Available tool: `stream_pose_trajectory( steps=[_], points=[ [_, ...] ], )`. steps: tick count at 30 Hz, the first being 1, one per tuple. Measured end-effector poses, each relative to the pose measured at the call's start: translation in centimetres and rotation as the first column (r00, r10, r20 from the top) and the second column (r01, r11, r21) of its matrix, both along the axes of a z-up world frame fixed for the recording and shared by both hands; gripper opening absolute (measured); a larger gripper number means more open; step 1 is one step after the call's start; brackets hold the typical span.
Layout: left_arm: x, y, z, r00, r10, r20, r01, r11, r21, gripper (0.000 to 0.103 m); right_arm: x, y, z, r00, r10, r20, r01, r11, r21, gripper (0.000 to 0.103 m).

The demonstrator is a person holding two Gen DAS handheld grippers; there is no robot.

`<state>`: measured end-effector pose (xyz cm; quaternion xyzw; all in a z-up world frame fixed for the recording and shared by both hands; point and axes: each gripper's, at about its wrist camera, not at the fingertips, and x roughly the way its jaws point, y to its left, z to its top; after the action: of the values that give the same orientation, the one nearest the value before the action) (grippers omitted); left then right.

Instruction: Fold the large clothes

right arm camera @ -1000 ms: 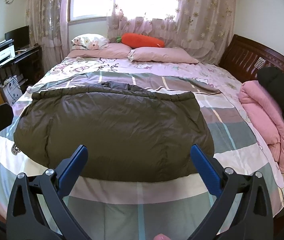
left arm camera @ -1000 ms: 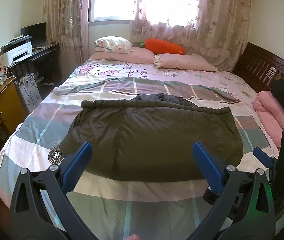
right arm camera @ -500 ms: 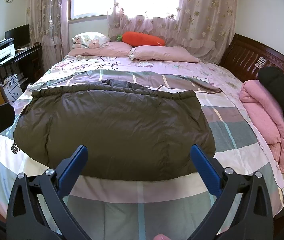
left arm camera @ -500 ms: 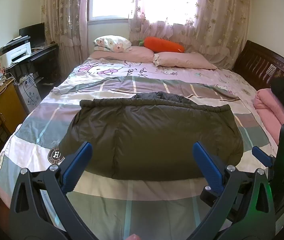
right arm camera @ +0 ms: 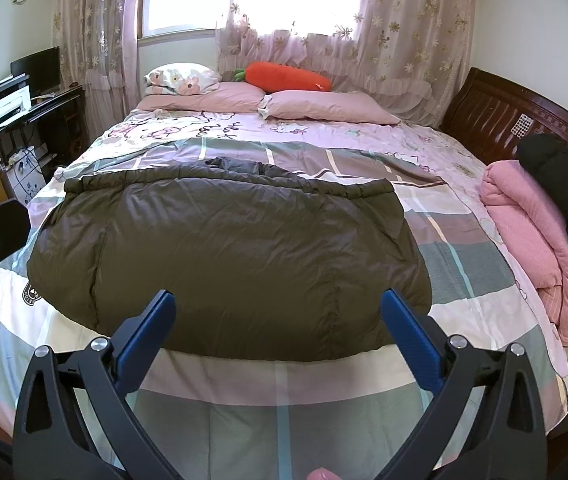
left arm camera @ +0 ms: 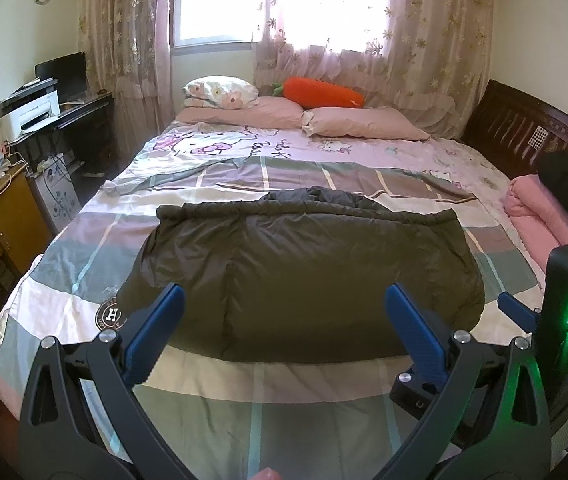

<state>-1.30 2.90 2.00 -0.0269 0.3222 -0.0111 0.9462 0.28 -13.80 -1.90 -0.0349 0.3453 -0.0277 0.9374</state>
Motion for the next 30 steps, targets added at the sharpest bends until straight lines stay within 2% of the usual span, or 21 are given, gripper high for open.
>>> stream_pose_trajectory(
  steps=[17,30],
  points=[
    [0.18,0.22,0.01,1.0,0.004,-0.007,-0.004,1.0,-0.015,0.101,-0.02,0.07,0.09,1.0,-0.001,0.0,0.001,1.0,-0.001,0.102],
    [0.55,-0.19,-0.1,0.999,0.025,-0.033,-0.024,0.999,0.022,0.101,-0.05,0.12,0.06,1.0,-0.001,-0.001,0.001,1.0,-0.001,0.102]
  ],
)
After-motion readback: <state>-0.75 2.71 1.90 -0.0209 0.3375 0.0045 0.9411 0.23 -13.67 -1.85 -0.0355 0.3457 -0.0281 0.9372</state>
